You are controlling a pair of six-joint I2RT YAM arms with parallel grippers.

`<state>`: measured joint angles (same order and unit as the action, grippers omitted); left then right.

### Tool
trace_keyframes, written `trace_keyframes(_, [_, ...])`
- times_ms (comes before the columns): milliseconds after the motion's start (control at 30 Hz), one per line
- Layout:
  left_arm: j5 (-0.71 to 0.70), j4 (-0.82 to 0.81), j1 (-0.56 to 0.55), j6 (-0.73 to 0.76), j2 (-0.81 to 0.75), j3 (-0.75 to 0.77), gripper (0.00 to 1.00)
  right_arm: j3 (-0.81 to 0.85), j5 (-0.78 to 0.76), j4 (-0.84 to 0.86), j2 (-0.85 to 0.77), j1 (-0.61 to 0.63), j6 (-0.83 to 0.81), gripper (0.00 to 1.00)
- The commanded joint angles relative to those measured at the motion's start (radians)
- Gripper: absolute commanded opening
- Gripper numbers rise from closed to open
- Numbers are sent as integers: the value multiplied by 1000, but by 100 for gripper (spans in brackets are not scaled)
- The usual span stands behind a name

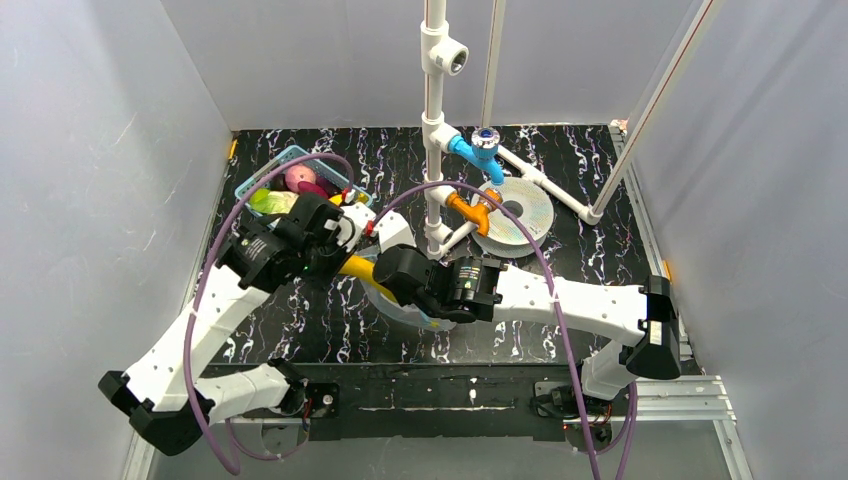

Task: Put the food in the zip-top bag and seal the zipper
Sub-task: Place the fake fruit in the zipper food storage bag.

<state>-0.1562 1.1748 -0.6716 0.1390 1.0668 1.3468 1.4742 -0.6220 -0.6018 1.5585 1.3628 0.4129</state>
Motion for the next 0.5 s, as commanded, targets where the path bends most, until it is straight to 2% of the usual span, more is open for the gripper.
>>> trace_keyframes(0, [33, 28, -34, 16, 67, 44, 12, 22, 14, 71, 0, 7, -22, 1])
trace_keyframes(100, [28, 42, -44, -10, 98, 68, 13, 26, 12, 71, 5, 5, -12, 1])
trace_keyframes(367, [115, 26, -44, -93, 103, 62, 28, -50, 54, 128, -35, -10, 29, 1])
trace_keyframes(467, [119, 23, -43, -108, 98, 65, 31, -51, 56, 122, -27, -11, 34, 1])
